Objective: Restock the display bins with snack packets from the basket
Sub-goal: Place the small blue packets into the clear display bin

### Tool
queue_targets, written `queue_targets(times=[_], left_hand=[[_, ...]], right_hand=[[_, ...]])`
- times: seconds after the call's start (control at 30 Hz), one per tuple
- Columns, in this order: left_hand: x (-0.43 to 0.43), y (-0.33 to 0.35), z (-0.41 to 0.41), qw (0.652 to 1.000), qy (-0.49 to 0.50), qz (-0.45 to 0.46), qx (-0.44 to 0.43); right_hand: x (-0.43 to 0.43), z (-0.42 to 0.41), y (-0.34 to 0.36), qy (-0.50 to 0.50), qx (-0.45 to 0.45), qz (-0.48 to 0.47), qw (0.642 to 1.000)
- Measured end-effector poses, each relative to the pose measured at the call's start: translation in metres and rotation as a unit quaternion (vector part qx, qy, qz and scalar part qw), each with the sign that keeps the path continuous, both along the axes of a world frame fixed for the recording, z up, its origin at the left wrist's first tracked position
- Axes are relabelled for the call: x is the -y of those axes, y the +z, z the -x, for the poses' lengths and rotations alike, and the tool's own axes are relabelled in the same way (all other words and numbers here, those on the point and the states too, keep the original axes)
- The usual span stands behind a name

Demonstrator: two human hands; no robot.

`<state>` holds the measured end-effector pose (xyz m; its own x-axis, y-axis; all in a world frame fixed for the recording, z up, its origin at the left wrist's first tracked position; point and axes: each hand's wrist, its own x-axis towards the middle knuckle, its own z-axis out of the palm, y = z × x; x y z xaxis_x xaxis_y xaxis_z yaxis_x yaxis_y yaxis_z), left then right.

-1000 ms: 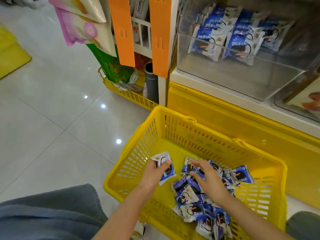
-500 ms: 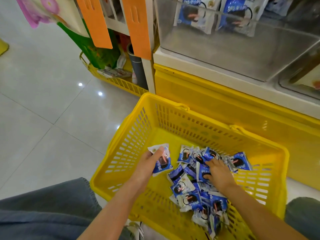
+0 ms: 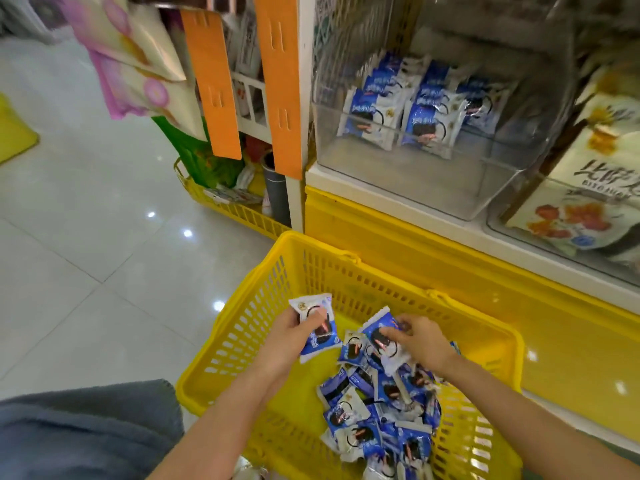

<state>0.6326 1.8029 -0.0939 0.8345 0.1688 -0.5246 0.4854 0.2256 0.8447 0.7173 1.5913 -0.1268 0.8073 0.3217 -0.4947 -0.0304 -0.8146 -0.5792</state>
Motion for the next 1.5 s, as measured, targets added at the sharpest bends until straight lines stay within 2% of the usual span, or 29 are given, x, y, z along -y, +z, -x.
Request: queue_targets(times=[0.03, 0.1, 0.2, 0.27, 0.4, 0.57, 0.67, 0.87, 1.07, 1.13, 1.4, 1.43, 1.5], left_hand=[[-0.002, 0.007, -0.001, 1.0, 0.008, 0.002, 0.007], [-0.007, 0.022, -0.001, 1.0, 0.018, 0.002, 0.022], [-0.019, 0.051, -0.006, 0.998, 0.026, -0.004, 0.06], [-0.027, 0.074, -0.012, 0.995, 0.032, -0.017, 0.095], [-0.044, 0.118, -0.029, 0.984, 0.066, -0.053, 0.157], [-0.054, 0.146, -0.052, 0.973, 0.073, -0.084, 0.2], [-0.055, 0.149, -0.06, 0.973, 0.088, -0.063, 0.206], [-0.05, 0.153, -0.081, 0.976, 0.108, 0.014, 0.189], [-0.052, 0.161, -0.101, 0.979, 0.085, 0.036, 0.183], [-0.053, 0.163, -0.107, 0.978, 0.079, 0.05, 0.185], [-0.052, 0.166, -0.117, 0.975, 0.092, 0.096, 0.179], [-0.052, 0.167, -0.117, 0.975, 0.093, 0.105, 0.175], [-0.052, 0.169, -0.114, 0.975, 0.088, 0.107, 0.171]], right_hand=[[-0.005, -0.002, 0.017, -0.022, -0.067, -0.054, 0.996], [-0.015, 0.0, 0.05, -0.014, -0.171, -0.103, 0.98], [-0.028, 0.001, 0.099, 0.048, -0.193, -0.143, 0.969], [-0.037, -0.004, 0.132, 0.068, -0.162, -0.166, 0.97], [-0.051, -0.025, 0.191, 0.059, -0.027, -0.18, 0.982], [-0.066, -0.07, 0.248, -0.002, 0.128, -0.265, 0.956], [-0.078, -0.112, 0.26, -0.04, 0.222, -0.247, 0.942], [-0.096, -0.184, 0.255, -0.045, 0.25, -0.105, 0.961], [-0.111, -0.201, 0.233, 0.1, 0.255, 0.023, 0.961], [-0.114, -0.203, 0.219, 0.127, 0.272, 0.036, 0.953], [-0.117, -0.208, 0.2, 0.122, 0.314, 0.079, 0.938], [-0.118, -0.204, 0.204, 0.109, 0.316, 0.066, 0.94], [-0.12, -0.188, 0.215, 0.033, 0.34, -0.029, 0.939]])
